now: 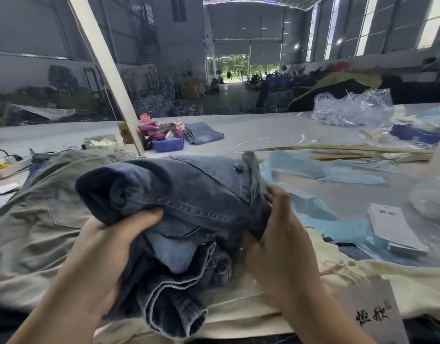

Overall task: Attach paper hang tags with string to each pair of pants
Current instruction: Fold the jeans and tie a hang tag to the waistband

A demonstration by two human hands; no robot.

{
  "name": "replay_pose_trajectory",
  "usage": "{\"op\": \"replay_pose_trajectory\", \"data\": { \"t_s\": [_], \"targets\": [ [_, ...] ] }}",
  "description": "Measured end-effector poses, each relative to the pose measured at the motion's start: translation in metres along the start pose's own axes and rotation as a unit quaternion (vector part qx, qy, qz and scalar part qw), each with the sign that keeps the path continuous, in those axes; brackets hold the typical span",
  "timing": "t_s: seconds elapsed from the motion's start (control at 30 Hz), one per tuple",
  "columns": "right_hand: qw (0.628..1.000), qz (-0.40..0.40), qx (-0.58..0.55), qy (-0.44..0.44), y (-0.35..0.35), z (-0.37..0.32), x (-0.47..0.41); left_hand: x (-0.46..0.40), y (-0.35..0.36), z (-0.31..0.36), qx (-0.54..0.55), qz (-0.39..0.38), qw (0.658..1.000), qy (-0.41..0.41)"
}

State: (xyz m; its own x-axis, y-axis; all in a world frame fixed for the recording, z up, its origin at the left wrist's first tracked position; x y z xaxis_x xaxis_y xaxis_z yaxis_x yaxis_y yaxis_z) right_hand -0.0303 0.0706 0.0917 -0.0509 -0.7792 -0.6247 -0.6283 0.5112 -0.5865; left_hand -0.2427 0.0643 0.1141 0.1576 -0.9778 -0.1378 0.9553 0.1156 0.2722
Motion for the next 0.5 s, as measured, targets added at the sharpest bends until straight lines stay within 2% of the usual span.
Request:
{"op": "replay_pose_trajectory", "data": {
  "t_s": [0.03, 0.07, 0.1, 0.13, 0.17, 0.23, 0.3, 0.37, 0.43, 0.47, 0.5],
  "targets": [
    [1.0, 0.006, -0.001, -0.008, 0.0, 0.001, -0.002, 0.005, 0.0, 0.005, -0.108, 0.041, 0.991, 0.059],
    [1.0, 0.017, 0.01, -0.022, 0.0, 0.002, -0.003, 0.006, -0.003, 0.008, -0.268, 0.117, 0.948, 0.128],
    [0.998, 0.028, 0.022, -0.042, -0.002, 0.002, -0.004, 0.009, -0.006, 0.014, -0.394, 0.195, 0.876, 0.198],
    [0.997, 0.039, 0.029, -0.061, -0.006, 0.001, -0.006, 0.015, -0.006, 0.017, -0.47, 0.244, 0.796, 0.292],
    [0.995, 0.05, 0.028, -0.078, -0.011, 0.0, -0.009, 0.024, 0.0, 0.019, -0.5, 0.25, 0.739, 0.376],
    [0.994, 0.047, 0.027, -0.096, -0.027, -0.005, -0.018, 0.041, 0.024, 0.011, -0.526, 0.131, 0.697, 0.469],
    [0.994, 0.023, 0.034, -0.098, -0.045, -0.011, -0.03, 0.049, 0.043, -0.007, -0.587, -0.016, 0.674, 0.449],
    [0.994, -0.004, 0.055, -0.097, -0.061, -0.018, -0.039, 0.044, 0.054, -0.023, -0.689, -0.103, 0.635, 0.333],
    [0.993, -0.01, 0.076, -0.091, -0.074, -0.023, -0.043, 0.04, 0.064, -0.029, -0.793, -0.115, 0.56, 0.208],
    [0.993, -0.003, 0.084, -0.088, -0.081, -0.025, -0.044, 0.034, 0.066, -0.032, -0.817, -0.111, 0.538, 0.174],
    [0.992, 0.004, 0.088, -0.085, -0.087, -0.027, -0.044, 0.028, 0.067, -0.037, -0.826, -0.092, 0.524, 0.188]
  ]
}}
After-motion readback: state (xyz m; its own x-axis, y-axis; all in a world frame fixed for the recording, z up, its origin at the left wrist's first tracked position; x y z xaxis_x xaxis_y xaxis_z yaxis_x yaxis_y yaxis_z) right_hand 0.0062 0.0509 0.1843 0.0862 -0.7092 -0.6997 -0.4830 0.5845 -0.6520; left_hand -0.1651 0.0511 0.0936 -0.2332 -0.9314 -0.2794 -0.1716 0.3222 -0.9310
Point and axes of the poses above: each hand's wrist, its own x-axis away from the middle knuckle, its own y-axis out of the palm, z = x × y, the point moved 2 cm from there along -x, towards the middle knuckle, and after that the axes turned 4 degrees about -y, right-handed, at the moved point
